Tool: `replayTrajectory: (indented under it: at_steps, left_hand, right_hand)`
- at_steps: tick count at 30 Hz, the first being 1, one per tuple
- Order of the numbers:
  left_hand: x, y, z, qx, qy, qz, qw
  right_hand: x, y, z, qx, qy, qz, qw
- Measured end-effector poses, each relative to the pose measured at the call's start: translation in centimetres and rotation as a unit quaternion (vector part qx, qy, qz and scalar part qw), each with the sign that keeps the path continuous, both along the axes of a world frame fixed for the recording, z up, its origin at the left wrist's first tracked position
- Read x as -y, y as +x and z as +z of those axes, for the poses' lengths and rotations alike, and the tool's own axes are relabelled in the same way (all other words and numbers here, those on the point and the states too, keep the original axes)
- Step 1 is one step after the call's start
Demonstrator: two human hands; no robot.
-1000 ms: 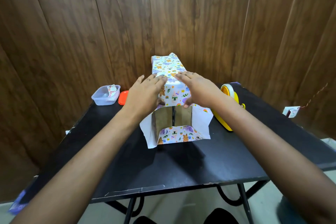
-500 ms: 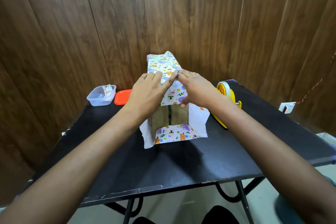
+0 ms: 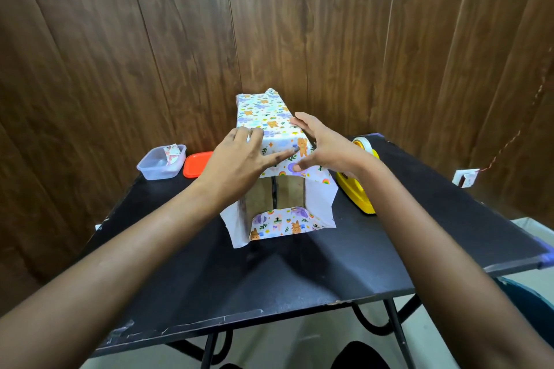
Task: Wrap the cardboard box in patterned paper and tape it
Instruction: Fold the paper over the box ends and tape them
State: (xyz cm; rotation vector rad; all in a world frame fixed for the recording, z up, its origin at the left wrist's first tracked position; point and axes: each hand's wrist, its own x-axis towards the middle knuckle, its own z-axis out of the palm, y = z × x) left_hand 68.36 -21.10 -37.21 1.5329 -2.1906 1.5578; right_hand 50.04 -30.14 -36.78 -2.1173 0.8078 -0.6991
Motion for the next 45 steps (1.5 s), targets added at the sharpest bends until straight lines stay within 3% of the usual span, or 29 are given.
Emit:
replayTrajectory:
  at_steps: [2,4,6,7,9,12,15,19,24,32,39,42,45]
  left_hand:
    - [0.1,0.0,0.1,-0.002,0.004,-0.010,1.000]
    - [0.2,0.1,0.1,0.001,0.005,-0.010,1.000]
    - [0.2,0.3,0.2,-0.001,0.008,-0.019,1.000]
    - [0.4,0.2,0.2,-0.005,0.013,-0.027,1.000]
    - [0.5,0.4,0.4,-0.009,0.021,-0.036,0.999]
    - [0.7,0.4,0.2,-0.013,0.029,-0.040,0.999]
    - [0.8,0.5,0.1,-0.014,0.023,-0.047,0.999]
    - [0.9,0.6,0.0,-0.017,0.014,-0.065,0.998]
    - [0.9,0.8,-0.1,-0.012,0.014,-0.056,0.998]
    - [1.1,1.1,-0.3,-0.010,0.005,-0.050,0.999]
    - [0.7,0.5,0.2,-0.012,0.026,-0.050,0.998]
    - [0.6,0.5,0.2,-0.019,0.027,-0.052,0.998]
    - [0.8,0.7,0.1,-0.026,0.029,-0.064,0.997]
  right_hand:
    - [0.4,-1.1,-0.1,0.085,0.095,0.049,0.991]
    - [1.2,-2.6,-0.7,0.191,0.141,0.026,0.971]
    - [2.5,-4.1,-2.1,0.269,0.132,-0.092,0.950]
    - [3.3,-5.1,-3.0,0.266,0.100,-0.188,0.940]
    - [5.4,-6.6,-4.9,0.153,0.009,-0.382,0.911]
    - [7.7,-8.4,-6.7,-0.067,-0.003,-0.476,0.877]
    - [9.0,-8.9,-6.7,-0.101,0.083,-0.441,0.888]
    - [9.0,-8.9,-5.0,-0.039,0.158,-0.416,0.895]
    - [8.4,-9.1,-4.1,-0.058,0.246,-0.360,0.898]
    - [7.9,-9.4,-4.3,0.070,0.248,-0.393,0.883]
    - [6.9,-9.0,-7.2,0.063,0.138,-0.464,0.873]
    - [6.4,-9.0,-5.8,0.111,0.122,-0.433,0.886]
    - [5.9,-9.3,-4.0,0.177,0.172,-0.399,0.883]
